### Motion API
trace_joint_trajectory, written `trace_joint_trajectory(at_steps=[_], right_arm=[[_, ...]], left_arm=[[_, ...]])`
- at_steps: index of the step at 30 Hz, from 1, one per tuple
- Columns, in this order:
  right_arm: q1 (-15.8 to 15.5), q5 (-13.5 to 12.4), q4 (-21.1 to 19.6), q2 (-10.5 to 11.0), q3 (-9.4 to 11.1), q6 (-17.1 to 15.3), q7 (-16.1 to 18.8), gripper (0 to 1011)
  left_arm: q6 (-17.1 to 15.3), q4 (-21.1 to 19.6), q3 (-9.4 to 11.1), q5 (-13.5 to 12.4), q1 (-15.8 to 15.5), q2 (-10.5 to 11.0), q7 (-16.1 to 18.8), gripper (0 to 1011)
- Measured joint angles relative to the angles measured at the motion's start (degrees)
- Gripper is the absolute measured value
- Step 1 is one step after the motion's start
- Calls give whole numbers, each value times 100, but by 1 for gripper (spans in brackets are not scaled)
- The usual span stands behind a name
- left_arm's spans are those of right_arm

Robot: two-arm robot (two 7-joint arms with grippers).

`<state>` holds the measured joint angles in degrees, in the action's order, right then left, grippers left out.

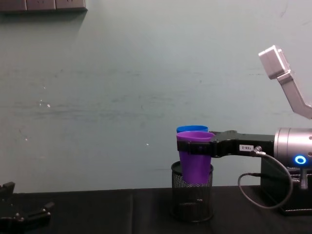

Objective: Pick up one cup with a gripper and tap it against the other cup.

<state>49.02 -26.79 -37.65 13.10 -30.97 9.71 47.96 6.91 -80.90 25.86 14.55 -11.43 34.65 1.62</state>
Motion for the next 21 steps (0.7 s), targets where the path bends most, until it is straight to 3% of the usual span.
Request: trace_joint_trajectory(at_steps=[21], right_arm=[[520, 270, 1013, -379, 230, 476, 148, 754]], left_arm=[[0, 0, 0, 0, 0, 0, 0, 1000]])
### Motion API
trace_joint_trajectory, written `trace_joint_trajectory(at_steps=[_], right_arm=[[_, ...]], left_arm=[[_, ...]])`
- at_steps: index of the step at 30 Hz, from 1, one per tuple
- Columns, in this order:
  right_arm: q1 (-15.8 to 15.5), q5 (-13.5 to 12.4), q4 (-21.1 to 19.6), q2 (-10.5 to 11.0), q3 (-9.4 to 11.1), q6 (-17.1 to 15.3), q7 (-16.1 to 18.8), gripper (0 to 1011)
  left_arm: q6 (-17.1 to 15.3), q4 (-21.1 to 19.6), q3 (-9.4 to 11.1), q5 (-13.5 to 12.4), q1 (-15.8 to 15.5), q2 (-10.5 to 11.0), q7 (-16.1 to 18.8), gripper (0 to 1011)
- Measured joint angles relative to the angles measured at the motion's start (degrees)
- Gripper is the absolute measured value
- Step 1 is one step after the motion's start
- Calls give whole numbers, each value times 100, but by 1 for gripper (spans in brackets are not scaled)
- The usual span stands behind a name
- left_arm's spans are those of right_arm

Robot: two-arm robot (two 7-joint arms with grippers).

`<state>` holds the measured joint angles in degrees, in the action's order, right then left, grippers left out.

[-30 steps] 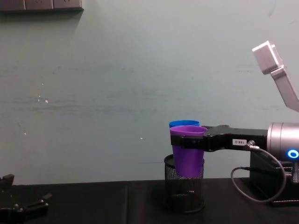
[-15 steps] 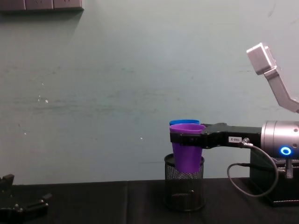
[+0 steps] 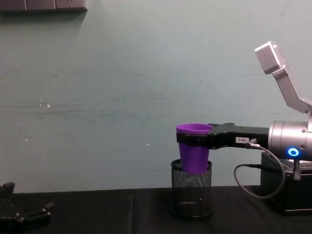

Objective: Pick up one cup with a gripper and tap it against the other cup.

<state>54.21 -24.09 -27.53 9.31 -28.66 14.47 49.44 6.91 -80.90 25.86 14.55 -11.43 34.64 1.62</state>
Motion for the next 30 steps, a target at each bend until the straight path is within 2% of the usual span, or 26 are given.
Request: trace_joint_trajectory(at_steps=[16, 30], right_arm=[[344, 159, 615, -225, 170, 223, 146, 754], [327, 153, 576, -212, 154, 218, 140, 754]], left_arm=[[0, 0, 0, 0, 0, 0, 0, 1000], [0, 0, 0, 0, 0, 0, 0, 1000]])
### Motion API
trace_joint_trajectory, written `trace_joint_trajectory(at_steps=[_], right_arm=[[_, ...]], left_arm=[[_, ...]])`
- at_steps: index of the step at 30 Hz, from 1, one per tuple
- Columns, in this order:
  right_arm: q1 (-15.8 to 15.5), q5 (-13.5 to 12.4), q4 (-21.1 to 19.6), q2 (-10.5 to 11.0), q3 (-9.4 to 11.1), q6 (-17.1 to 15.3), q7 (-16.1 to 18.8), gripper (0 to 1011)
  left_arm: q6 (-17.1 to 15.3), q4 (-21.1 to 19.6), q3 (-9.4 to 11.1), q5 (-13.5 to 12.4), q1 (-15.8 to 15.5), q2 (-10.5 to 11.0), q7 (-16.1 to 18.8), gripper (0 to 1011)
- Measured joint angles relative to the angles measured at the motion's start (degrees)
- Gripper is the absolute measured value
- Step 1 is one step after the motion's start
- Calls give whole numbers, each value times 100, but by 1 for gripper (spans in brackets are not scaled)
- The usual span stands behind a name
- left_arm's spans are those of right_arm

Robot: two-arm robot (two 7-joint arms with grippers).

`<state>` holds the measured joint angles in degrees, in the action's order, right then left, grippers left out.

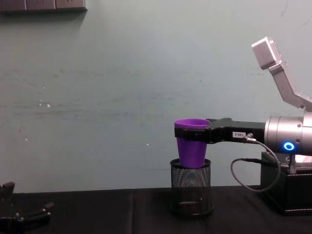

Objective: Pick up one cup with a gripper and tap it against the other cup.

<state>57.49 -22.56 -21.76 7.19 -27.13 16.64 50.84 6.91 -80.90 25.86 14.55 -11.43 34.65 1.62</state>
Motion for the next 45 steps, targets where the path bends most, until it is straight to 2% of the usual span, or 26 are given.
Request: trace_joint_trajectory(at_steps=[45], right_arm=[[-18, -11, -23, 9, -10, -10, -25, 754]], left_arm=[[0, 0, 0, 0, 0, 0, 0, 1000]])
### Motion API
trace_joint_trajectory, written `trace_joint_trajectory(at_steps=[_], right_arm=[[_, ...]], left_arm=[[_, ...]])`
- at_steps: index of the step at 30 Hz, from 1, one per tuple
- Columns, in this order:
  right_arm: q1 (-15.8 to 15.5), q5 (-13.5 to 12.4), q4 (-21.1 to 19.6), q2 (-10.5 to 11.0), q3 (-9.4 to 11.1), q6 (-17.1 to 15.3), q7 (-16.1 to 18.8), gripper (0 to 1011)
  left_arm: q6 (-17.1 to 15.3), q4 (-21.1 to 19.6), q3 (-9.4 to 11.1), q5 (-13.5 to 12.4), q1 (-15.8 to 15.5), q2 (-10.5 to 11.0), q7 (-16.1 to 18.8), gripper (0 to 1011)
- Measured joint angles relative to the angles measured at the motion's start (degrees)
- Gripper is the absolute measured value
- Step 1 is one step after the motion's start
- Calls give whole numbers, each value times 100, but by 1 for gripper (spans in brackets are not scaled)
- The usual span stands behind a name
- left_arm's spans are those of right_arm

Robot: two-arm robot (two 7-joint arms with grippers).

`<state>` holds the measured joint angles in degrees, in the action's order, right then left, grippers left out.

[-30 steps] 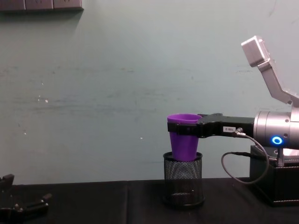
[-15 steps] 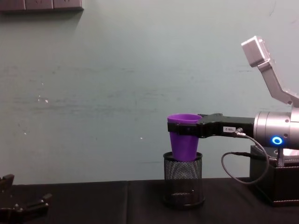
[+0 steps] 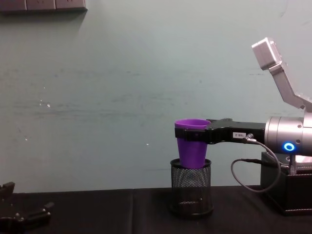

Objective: Pick up one cup with a gripper and tap it against the other cup.

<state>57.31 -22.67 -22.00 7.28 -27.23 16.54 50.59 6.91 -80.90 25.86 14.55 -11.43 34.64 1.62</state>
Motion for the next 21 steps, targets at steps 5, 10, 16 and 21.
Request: trace_joint_trajectory(at_steps=[5, 10, 16, 21], right_arm=[[0, 0, 0, 0, 0, 0, 0, 754], [0, 0, 1, 0, 0, 0, 1, 754], [0, 0, 0, 0, 0, 0, 1, 754], [0, 0, 1, 0, 0, 0, 1, 754]], left_arm=[[0, 0, 0, 0, 0, 0, 0, 1000], [0, 0, 0, 0, 0, 0, 0, 1000], [0, 0, 0, 0, 0, 0, 0, 1000], [0, 0, 0, 0, 0, 0, 0, 1000]])
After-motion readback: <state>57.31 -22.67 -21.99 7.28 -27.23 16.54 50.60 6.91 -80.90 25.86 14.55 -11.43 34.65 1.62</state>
